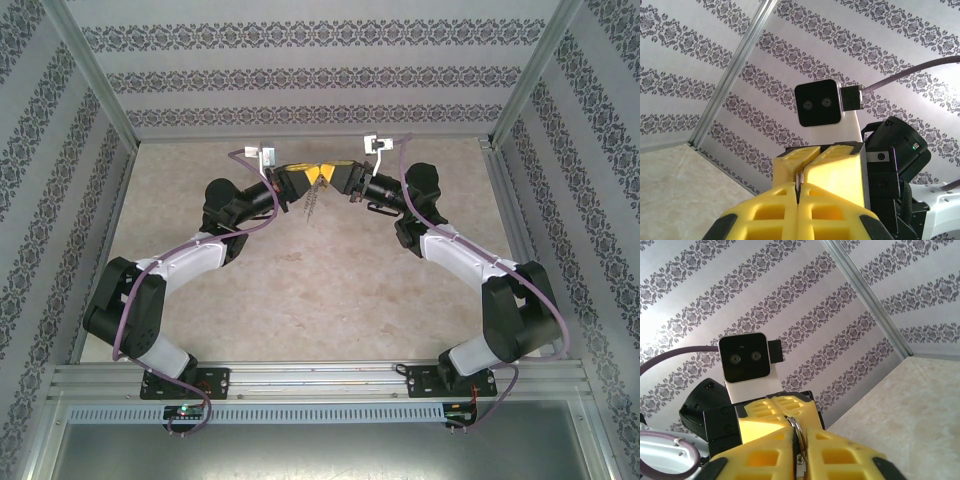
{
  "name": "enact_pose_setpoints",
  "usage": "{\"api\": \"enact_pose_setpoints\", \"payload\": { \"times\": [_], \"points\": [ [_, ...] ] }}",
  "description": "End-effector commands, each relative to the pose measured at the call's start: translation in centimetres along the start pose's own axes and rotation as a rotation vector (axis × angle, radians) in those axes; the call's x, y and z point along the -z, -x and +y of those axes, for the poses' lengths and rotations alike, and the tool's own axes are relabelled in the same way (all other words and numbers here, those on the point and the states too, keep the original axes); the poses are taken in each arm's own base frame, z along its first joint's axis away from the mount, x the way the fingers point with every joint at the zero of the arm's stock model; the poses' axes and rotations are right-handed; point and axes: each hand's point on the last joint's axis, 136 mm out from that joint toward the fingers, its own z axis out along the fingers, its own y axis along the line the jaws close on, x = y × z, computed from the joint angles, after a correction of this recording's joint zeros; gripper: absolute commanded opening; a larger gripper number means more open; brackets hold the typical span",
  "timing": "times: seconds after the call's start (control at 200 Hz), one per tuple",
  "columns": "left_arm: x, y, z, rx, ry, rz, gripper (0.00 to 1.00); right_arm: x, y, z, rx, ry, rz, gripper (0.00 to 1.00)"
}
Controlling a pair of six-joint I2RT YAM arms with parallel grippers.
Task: Put the keys on the keyring
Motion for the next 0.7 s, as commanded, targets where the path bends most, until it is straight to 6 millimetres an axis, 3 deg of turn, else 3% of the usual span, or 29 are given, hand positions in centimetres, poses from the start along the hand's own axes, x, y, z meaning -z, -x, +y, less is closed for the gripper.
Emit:
{"api": "enact_pose_setpoints", "payload": {
  "times": [0.0, 0.175, 0.37, 0.695],
  "points": [
    [-0.5, 1.6, -1.8, -0.051, -0.06, -0.051, 0.0, 0.1, 0.0, 0.9, 0.035, 0.037, 0.002, 0.03],
    [-0.5, 1.2, -1.4, -0.046, -0.047, -0.036, 0.0, 0.1, 0.5, 0.6, 0.041, 0.03, 0.0, 0.0],
    [-0.2, 1.4, -1.3, -0.105, 0.007, -0.005, 0.31, 0.1, 1.4, 0.0, 0.044, 0.029, 0.009, 0.0],
    [0.8, 3.0, 0.0, -0.189, 0.123, 0.118, 0.46, 0.6, 2.7, -1.7, 0.037, 0.039, 0.057, 0.0]
  ]
}}
